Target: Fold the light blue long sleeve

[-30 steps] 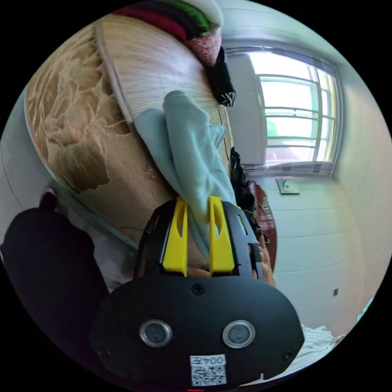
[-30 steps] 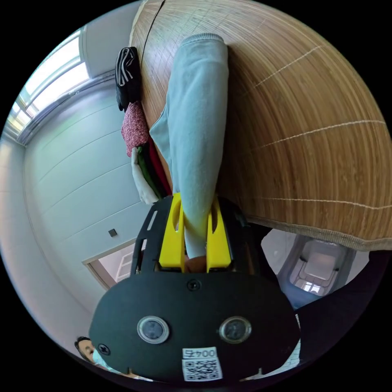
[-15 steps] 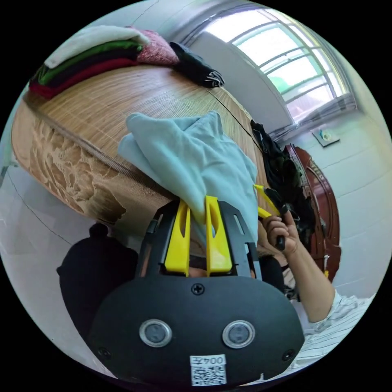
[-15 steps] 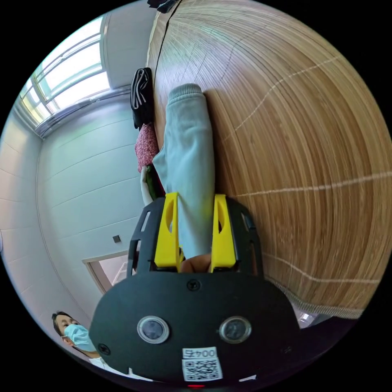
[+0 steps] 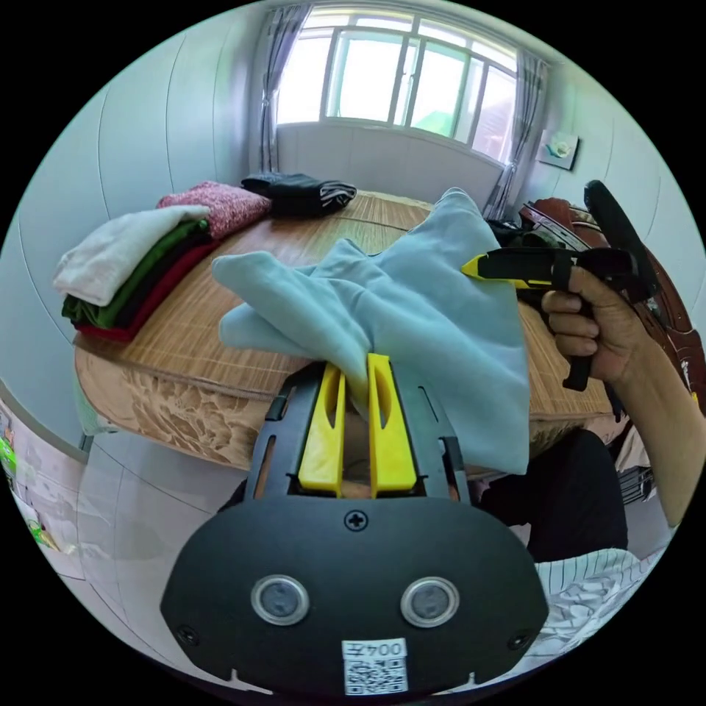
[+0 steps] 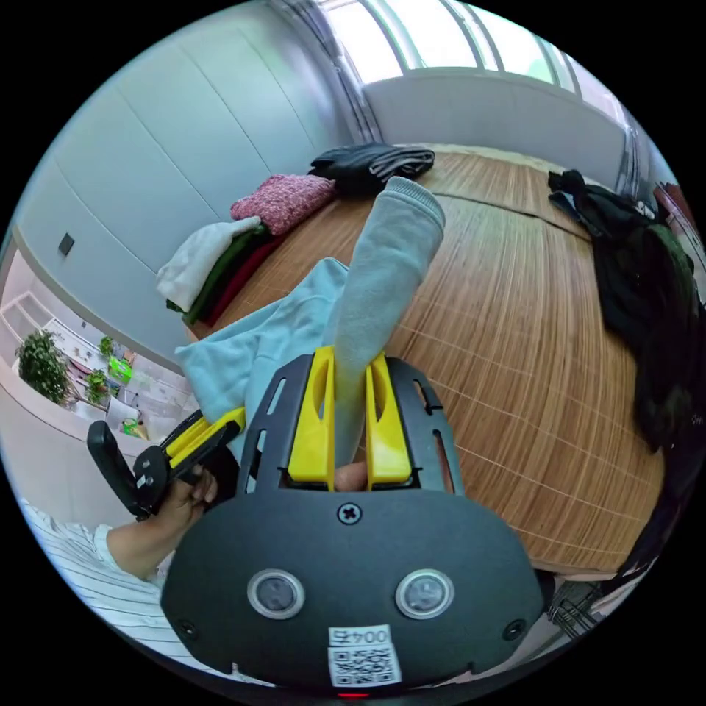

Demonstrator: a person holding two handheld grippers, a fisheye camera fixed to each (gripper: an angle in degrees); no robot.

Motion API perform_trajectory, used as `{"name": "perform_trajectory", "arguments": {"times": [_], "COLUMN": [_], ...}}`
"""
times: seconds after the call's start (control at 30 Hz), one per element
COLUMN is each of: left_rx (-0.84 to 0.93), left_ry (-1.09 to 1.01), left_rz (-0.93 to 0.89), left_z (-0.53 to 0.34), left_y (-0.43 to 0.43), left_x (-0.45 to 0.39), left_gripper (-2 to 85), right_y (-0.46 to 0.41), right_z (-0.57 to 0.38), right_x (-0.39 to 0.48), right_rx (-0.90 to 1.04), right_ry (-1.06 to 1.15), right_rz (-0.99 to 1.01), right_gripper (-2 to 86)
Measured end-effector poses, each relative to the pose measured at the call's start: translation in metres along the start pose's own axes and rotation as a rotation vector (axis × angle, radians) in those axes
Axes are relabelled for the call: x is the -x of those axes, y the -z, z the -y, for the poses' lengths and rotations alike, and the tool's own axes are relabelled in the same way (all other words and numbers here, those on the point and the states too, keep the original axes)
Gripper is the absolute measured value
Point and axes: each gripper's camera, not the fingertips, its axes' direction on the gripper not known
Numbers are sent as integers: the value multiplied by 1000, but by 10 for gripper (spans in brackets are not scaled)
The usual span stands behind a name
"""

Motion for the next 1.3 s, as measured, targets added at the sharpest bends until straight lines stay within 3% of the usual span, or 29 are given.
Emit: {"name": "perform_trajectory", "arguments": {"times": [0.2,0.4,0.6,0.77,0.83,0.9,0.93,0.97,1.03,1.17,1.3], "left_rx": [-126,-249,-491,-616,-585,-450,-298,-186,-209,-338,-334], "left_ry": [-13,-8,-43,-101,-43,143,319,478,637,630,515], "left_rz": [38,95,224,346,355,291,230,182,129,80,73], "left_z": [-14,23,147,308,374,436,463,467,443,399,379], "left_y": [5,-16,-5,-25,-48,-87,-121,-152,-166,-149,-139], "left_x": [-70,-103,-78,5,55,130,188,238,282,282,242], "left_gripper": [57,56,58,65,69,73,73,72,70,65,47], "right_y": [9,6,22,3,-26,-75,-112,-142,-164,-181,-177], "right_z": [-7,38,137,270,336,403,433,444,429,336,228], "right_x": [25,73,116,153,161,164,161,150,127,61,4], "right_rx": [-86,-188,-430,-564,-511,-331,-181,-95,-80,-74,2], "right_ry": [6,148,249,251,210,165,124,60,33,87,85], "right_rz": [62,30,134,252,317,310,215,125,107,331,402], "right_gripper": [58,61,62,73,81,103,111,114,107,68,31]}}
